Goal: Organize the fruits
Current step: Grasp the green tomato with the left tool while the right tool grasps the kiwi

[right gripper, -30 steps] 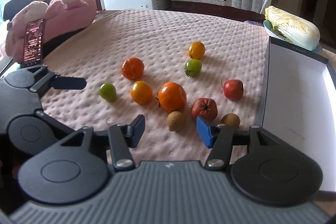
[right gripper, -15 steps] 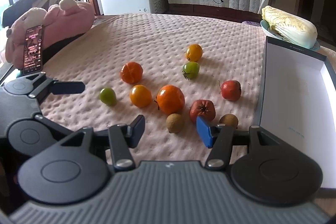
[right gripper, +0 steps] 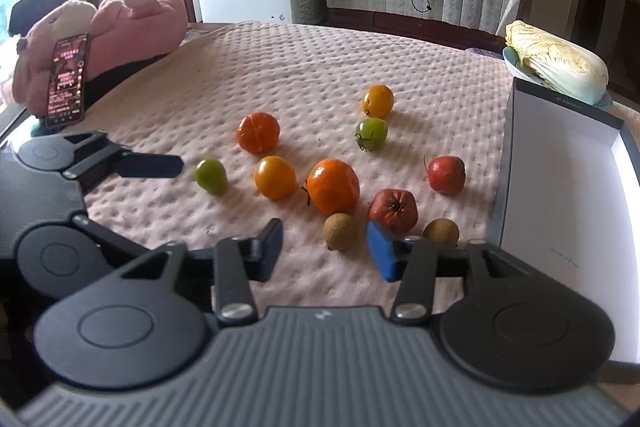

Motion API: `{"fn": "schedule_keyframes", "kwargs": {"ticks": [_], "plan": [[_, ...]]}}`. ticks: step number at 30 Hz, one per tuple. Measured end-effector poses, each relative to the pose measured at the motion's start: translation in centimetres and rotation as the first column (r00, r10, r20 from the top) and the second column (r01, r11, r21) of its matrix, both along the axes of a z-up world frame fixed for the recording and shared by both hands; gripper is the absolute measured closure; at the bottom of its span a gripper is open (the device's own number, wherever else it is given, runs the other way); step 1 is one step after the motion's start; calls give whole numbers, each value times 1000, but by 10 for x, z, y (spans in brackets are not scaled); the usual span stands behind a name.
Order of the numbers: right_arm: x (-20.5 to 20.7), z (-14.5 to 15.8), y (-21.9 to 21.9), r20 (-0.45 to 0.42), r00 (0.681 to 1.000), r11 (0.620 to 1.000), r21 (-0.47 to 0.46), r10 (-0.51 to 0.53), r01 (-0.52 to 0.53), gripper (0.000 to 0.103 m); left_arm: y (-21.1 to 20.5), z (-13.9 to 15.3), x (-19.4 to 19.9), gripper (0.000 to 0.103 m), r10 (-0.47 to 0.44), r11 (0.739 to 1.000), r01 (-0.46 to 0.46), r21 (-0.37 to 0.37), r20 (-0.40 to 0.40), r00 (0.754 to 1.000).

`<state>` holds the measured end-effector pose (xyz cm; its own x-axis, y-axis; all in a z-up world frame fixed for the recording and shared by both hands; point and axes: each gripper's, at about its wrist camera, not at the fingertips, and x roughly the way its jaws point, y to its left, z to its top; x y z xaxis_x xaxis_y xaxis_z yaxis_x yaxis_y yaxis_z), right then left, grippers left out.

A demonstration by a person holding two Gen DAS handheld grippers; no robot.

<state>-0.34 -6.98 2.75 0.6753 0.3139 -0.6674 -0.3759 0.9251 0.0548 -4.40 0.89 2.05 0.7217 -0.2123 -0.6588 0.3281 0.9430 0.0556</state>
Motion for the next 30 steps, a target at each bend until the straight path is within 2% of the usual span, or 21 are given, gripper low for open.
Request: {"fn": "schedule_keyframes", "kwargs": {"ticks": [7,12,14,18,22,30], "plan": [[4,0,-3,-1,1000,1000,6,-24,24,58,3,1,4,12,7,1000,-7,-15,0,1000],[9,5,-18,-14,997,994,76,-73,74,58,10,2,10,12,37,998,-37,-45,-10,999],[9,3,-16,-16,997,996,52,-69,70,58,12,0,13,19,50,997,-51,-50,-29,998],[7,-2,-9,-24,999,999,15,-39,40,58,20,-1,19,22,77,992,-83,-91,-67,995],[6,-8,3,-22,1000,999,-35,-11,10,68,20,-4,22,30,83,992,-90,-86,-86,993],[12,-11,11,-1,1000,997,-76,-27,27,69,20,-8,26,35,100,992,-105,-68,-77,992]]}}
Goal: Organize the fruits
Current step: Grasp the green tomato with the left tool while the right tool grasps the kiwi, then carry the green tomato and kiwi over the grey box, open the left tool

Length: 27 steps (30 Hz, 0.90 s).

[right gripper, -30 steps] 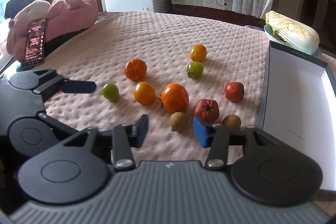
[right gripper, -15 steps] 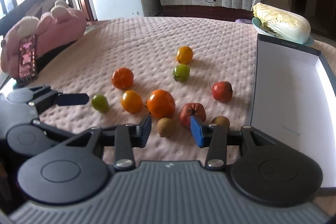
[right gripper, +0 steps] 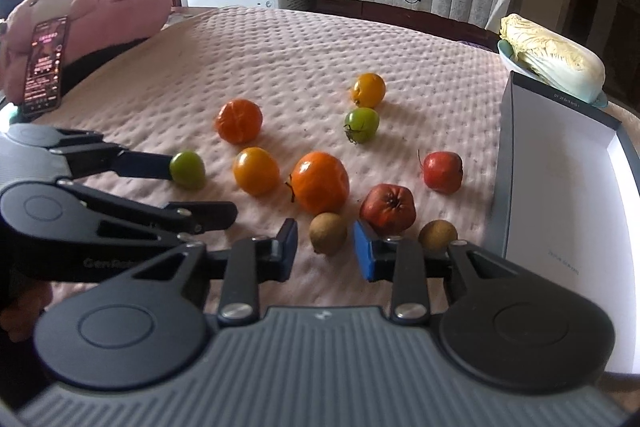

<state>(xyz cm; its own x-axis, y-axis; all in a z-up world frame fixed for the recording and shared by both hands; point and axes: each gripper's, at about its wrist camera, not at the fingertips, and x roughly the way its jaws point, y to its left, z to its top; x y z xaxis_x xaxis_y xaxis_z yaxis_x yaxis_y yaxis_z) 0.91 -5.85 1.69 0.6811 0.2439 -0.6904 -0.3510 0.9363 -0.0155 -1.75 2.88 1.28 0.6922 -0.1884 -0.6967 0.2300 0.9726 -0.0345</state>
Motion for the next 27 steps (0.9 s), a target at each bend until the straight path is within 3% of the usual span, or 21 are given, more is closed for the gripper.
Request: {"fn": "schedule_keyframes", "kwargs": {"ticks": [3,10,17,27], "plan": [[-1,-3,8,2,1000,999,-45,17,-17,74,-1,0,0,41,-3,1000,3,12,6,1000],[-1,-4,10,18,1000,998,-64,16,-14,79,6,1,1,70,26,1000,-26,10,16,1000],[-5,2,8,15,999,999,-41,31,-30,79,5,2,-1,71,12,1000,-12,11,16,1000],[-17,25,-8,48,999,997,67,24,-27,79,1,16,-6,71,20,1000,-20,-3,46,999]]}}
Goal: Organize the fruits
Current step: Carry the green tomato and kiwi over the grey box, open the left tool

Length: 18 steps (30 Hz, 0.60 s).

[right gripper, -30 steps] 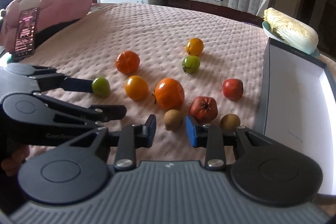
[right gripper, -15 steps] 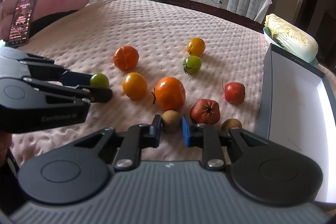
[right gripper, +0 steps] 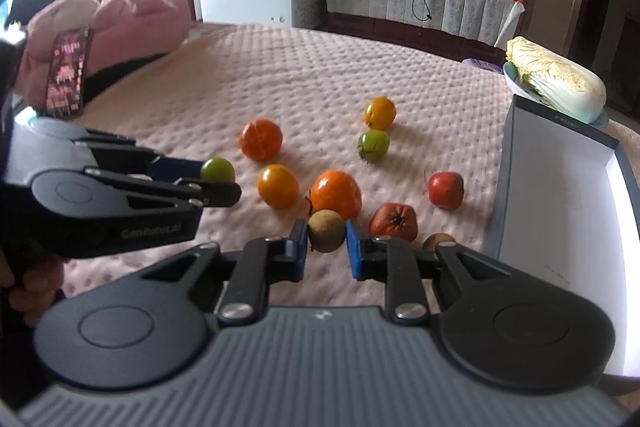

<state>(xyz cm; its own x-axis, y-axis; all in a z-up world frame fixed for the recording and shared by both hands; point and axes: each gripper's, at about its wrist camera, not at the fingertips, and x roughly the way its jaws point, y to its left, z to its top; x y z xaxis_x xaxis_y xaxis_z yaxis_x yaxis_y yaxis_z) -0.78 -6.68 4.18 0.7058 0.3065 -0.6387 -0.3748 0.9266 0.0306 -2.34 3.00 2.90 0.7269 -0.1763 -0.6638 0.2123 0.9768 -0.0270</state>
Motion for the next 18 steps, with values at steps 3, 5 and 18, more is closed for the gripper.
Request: {"fn": "schedule_keyframes", "kwargs": {"ticks": [3,5,18], "plan": [[-2,6,-6,14,1000,1000,21,-9,9,79,0,2,0,71,9,1000,-9,2,1,1000],[-3,9,-8,21,1000,999,32,-7,7,79,0,4,-1,71,19,1000,-19,2,5,1000],[-15,25,-22,64,998,997,74,-11,6,79,-22,23,-7,71,13,1000,-13,-7,57,998]]}}
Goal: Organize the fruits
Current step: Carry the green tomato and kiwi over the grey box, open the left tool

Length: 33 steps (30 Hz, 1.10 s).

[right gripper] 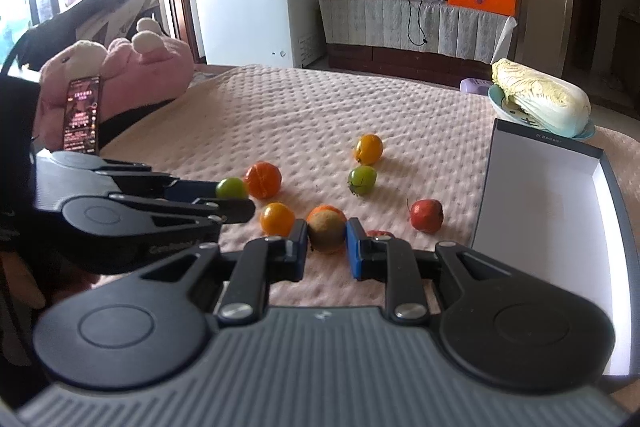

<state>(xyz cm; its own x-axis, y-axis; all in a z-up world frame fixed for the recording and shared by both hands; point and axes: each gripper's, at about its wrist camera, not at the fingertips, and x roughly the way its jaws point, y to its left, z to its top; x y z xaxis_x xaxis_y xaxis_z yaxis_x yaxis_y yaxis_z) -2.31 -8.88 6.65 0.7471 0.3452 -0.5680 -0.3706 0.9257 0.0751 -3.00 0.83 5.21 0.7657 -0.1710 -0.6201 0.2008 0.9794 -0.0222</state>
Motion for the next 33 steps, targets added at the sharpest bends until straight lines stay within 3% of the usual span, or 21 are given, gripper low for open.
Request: {"fn": "schedule_keyframes", "kwargs": {"ticks": [33], "plan": [[-24,13,-93,36,984,984,49,-172,170,79,-101,4,12,71,-105,994,105,2,60,993]]}}
